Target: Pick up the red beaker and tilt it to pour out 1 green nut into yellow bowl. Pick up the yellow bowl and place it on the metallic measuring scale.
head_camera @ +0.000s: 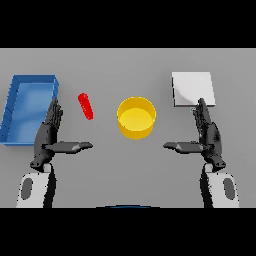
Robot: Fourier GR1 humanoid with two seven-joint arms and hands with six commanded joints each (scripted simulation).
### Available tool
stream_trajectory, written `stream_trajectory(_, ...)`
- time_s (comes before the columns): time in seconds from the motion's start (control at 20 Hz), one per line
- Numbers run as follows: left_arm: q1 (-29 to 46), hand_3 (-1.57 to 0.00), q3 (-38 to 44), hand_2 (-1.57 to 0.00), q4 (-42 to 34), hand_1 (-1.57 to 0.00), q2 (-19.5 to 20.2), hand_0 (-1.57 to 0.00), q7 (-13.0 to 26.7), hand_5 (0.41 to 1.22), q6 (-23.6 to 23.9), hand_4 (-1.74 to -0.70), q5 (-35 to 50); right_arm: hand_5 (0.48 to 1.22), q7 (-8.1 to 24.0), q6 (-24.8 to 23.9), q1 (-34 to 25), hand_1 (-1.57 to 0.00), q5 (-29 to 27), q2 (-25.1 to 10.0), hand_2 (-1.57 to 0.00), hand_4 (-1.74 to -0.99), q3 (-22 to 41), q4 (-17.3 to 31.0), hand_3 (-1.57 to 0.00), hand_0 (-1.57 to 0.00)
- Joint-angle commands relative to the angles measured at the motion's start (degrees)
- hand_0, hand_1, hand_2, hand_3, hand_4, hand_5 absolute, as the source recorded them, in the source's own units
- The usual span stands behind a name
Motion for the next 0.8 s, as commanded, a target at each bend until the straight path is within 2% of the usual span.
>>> stream_trajectory(0.0, 0.00, 0.00, -0.08, 0.00, -0.02, 0.00, -0.10, 0.00, 0.01, 0.652, 0.09, -1.20, -0.05, 0.681, 0.07, -0.09, -0.10, 0.00, 0.01, 0.04, 0.00, -1.245, 0.00, 0.06, 0.00, 0.00)
stream_trajectory(0.25, 0.57, 0.00, -0.74, 0.00, -0.45, 0.00, -0.64, 0.00, -0.08, 0.652, 0.36, -1.20, -0.61, 0.681, 0.36, -0.46, -0.95, 0.00, 0.33, 0.26, 0.00, -1.245, 0.07, 0.56, 0.00, 0.00)
stream_trajectory(0.3, 2.20, 0.00, -2.77, 0.00, -2.23, 0.00, 0.69, 0.00, -0.51, 0.652, 0.22, -1.20, -3.59, 0.681, -3.62, -1.89, 1.18, 0.00, 6.39, -1.84, 0.00, -1.245, 2.67, -1.60, 0.00, 0.00)
stream_trajectory(0.35, 3.62, 0.00, -4.49, 0.00, -4.73, 0.00, 1.52, 0.00, -0.75, 0.649, 0.28, -1.21, -5.87, 0.678, -6.13, -2.62, 3.36, 0.00, 10.29, -2.92, 0.00, -1.242, 4.63, -3.43, 0.00, 0.00)
stream_trajectory(0.5, 4.98, 0.00, -6.39, 0.00, -7.99, 0.00, 2.58, 0.00, 2.16, 0.658, 0.15, -1.22, -8.20, 0.678, -5.49, -3.60, 5.32, 0.00, 15.24, -4.08, 0.00, -1.235, 7.06, -6.44, 0.00, 0.00)
stream_trajectory(0.75, 4.35, 0.00, -7.46, 0.00, -7.19, 0.00, 3.08, 0.00, 3.95, 0.679, -0.81, -1.25, -9.24, 0.682, -5.18, -2.09, 4.92, 0.00, 13.44, -4.40, 0.00, -1.254, 6.76, -6.89, 0.00, 0.00)
